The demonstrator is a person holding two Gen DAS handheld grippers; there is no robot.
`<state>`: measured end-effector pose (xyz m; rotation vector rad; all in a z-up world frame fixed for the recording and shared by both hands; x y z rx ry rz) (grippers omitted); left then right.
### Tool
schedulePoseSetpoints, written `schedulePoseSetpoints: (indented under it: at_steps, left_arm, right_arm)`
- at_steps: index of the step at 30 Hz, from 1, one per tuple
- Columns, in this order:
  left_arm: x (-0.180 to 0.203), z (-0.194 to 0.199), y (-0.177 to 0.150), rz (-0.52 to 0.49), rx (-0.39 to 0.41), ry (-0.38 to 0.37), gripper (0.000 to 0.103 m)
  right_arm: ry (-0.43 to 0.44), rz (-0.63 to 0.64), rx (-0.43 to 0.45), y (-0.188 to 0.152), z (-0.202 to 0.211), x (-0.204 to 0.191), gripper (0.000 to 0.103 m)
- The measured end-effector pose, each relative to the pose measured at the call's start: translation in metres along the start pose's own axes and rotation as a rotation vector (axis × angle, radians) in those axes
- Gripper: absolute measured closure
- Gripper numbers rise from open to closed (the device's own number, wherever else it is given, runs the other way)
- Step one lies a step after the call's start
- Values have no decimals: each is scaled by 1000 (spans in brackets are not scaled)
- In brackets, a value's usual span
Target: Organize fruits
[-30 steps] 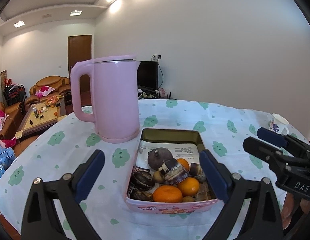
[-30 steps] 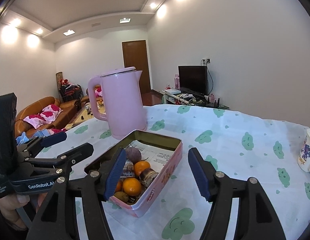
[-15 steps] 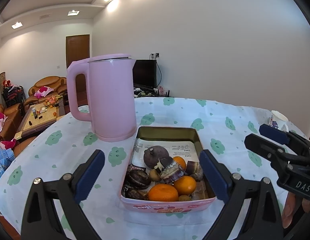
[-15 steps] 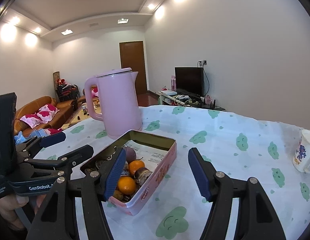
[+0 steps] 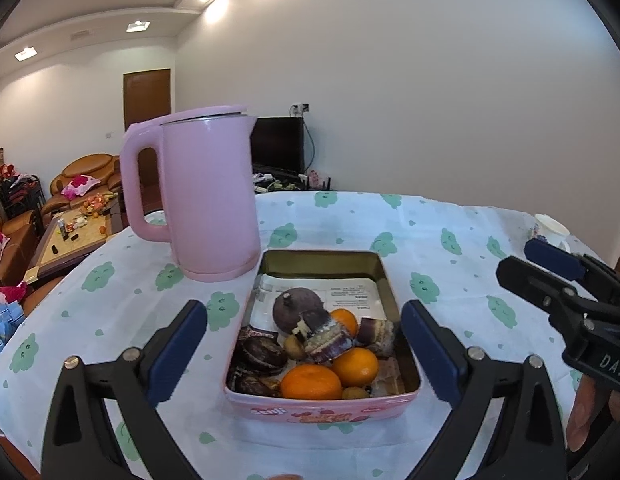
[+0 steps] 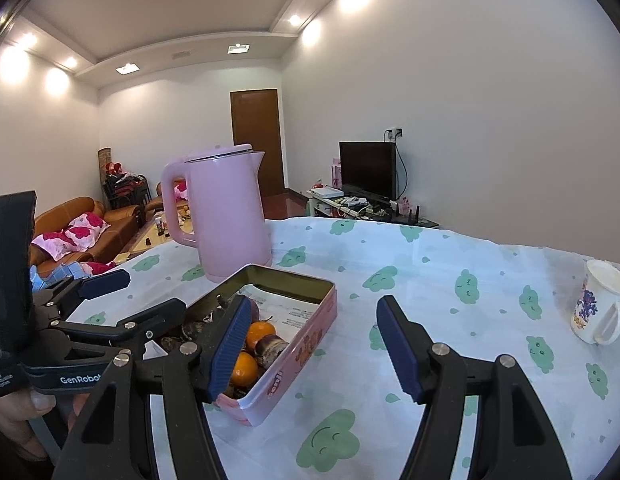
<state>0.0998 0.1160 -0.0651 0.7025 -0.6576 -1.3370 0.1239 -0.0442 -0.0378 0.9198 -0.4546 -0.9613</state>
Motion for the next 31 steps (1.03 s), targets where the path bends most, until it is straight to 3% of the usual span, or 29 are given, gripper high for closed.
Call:
schedulePoseSetpoints:
  at_steps: [31]
  left_arm:
    - [11,-7,-5,-18,-22,32,0]
  right_arm:
    - [-66,-36,23,-7,20,36,36]
Point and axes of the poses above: each gripper's, at about its wrist camera, not at the fingertips, and z roughly against the way its jaws point, x to its right, y to its top, the point moved 9 cm from there along -z, roughly the way its jaws point, and after that the axes turned 12 degrees about -x, right-handed, at the moved point
